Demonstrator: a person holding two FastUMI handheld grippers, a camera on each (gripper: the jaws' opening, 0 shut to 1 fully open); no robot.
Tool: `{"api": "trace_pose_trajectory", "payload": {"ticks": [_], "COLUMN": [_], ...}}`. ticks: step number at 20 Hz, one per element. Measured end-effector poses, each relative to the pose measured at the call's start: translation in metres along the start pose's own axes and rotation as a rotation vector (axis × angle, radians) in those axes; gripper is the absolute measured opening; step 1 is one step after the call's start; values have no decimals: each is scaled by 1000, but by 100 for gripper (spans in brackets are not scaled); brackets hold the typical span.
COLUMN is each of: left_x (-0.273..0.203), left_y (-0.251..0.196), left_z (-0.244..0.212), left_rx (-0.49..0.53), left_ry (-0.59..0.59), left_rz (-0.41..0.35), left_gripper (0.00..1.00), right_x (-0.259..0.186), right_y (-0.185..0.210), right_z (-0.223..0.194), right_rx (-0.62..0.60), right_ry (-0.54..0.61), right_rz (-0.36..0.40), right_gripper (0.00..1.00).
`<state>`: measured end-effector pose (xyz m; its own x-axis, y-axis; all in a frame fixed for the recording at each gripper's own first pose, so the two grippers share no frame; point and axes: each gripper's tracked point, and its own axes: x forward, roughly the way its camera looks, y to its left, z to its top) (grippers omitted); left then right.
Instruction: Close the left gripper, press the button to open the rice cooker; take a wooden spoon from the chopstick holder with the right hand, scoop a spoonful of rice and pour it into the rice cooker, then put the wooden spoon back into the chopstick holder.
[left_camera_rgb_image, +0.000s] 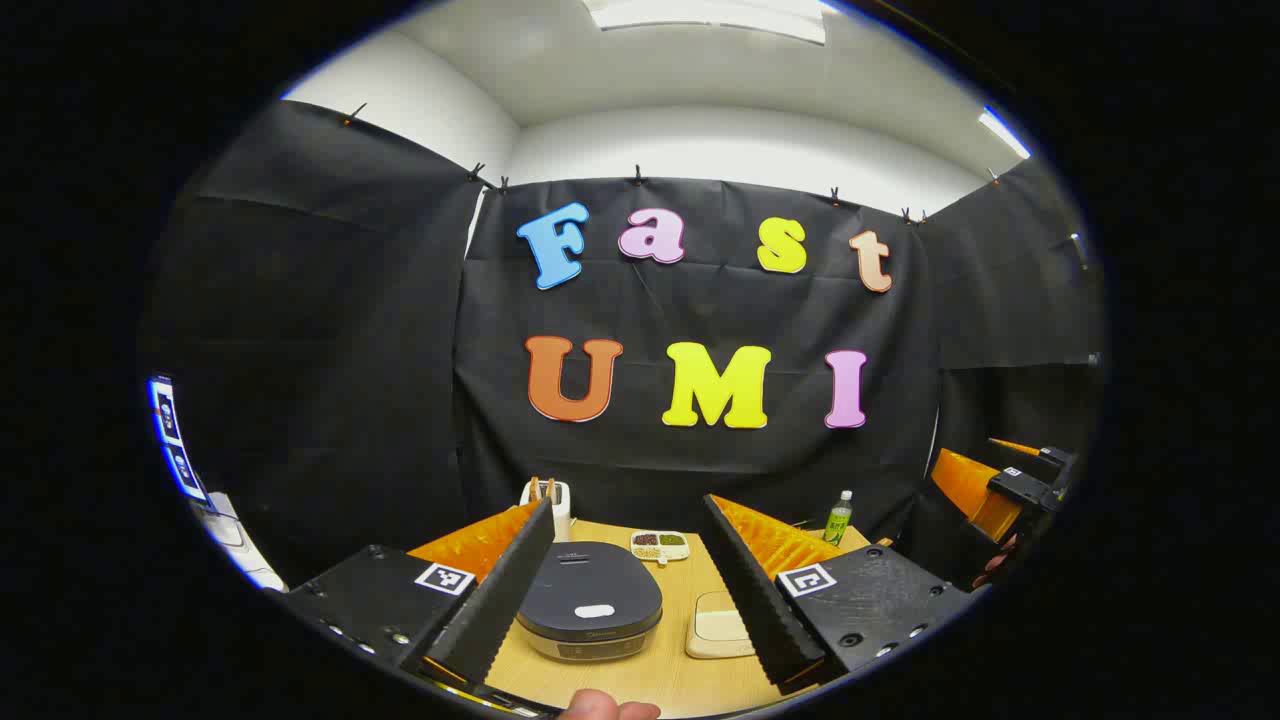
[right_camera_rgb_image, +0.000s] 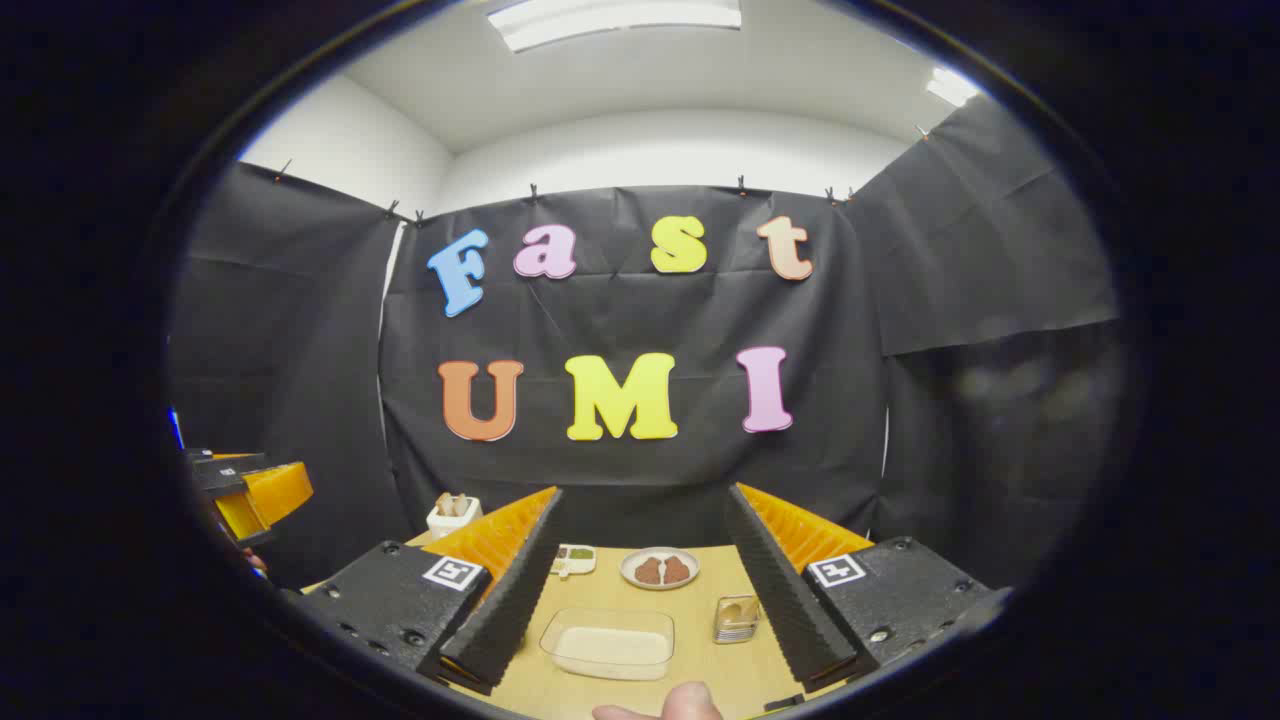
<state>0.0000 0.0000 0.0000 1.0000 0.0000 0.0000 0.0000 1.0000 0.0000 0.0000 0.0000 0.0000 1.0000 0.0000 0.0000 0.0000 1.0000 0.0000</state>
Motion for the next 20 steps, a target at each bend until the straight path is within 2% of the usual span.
{"api": "trace_pose_trajectory", "payload": {"ticks": [20], "left_x": [10], "left_y": [-4], "left_z": [-7], "left_rx": [10], "left_ry": [24], "left_rz": [51], "left_gripper": [95], "right_x": [16], "right_y": [-14], "right_z": [-9], "right_rx": [-3], "right_ry": [19], "right_rz": [-4], "right_gripper": [100]}}
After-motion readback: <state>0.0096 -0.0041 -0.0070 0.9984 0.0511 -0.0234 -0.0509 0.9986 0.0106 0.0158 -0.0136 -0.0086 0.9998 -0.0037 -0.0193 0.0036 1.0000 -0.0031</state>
